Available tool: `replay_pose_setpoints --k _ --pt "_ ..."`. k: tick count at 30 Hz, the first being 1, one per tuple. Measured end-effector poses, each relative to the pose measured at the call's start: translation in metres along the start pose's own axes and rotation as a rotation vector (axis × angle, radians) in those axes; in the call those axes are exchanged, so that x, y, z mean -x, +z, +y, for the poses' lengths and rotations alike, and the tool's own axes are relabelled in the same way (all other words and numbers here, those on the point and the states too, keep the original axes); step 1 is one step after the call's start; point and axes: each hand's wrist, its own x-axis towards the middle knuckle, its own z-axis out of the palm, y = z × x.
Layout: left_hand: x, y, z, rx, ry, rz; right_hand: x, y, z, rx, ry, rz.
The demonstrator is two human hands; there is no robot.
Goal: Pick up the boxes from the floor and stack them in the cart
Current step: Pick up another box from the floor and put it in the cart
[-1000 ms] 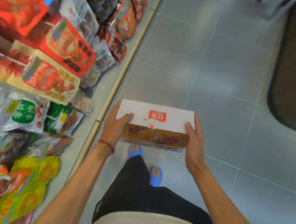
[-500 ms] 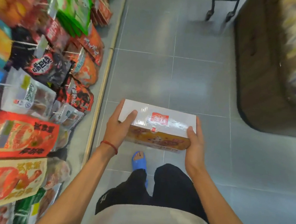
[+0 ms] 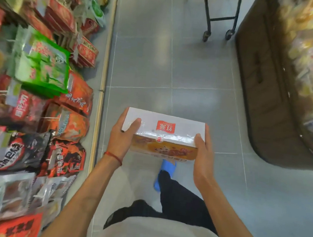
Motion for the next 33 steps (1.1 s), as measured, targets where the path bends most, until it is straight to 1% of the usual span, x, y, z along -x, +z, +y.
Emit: replay_pose_setpoints --k 3,7,13,17,21,24,29,33 --pt "-0.053 0.022 0.037 -0.007 0.021 0.017 -0.057 0.009 -0.039 0.020 -0.012 -0.029" --pt "-0.125 0.048 0.082 -0.020 0.042 -0.012 -0.131 0.024 -0.083 0.060 -0.024 -0.035" --pt "-0.250 0.086 0.136 -0.014 0.056 0.005 -0.258 0.053 -0.137 0.107 -0.028 -0.020" --pt "-0.344 0.111 0.174 0.010 0.069 -0.028 -0.346 0.077 -0.181 0.136 -0.060 0.000" --pt "-0.435 0.136 0.221 0.010 0.058 -0.040 -0.425 0.101 -0.234 0.102 -0.047 0.045" --pt "-0.499 0.154 0.258 -0.032 0.047 -0.056 -0.481 0.115 -0.273 0.100 -0.062 0.074" --pt "-0.597 0.192 0.317 -0.050 0.064 -0.064 -0.574 0.133 -0.337 -0.002 -0.057 0.117" --pt "-0.673 0.232 0.360 -0.085 0.089 -0.073 -0.653 0.142 -0.381 -0.031 -0.095 0.153"
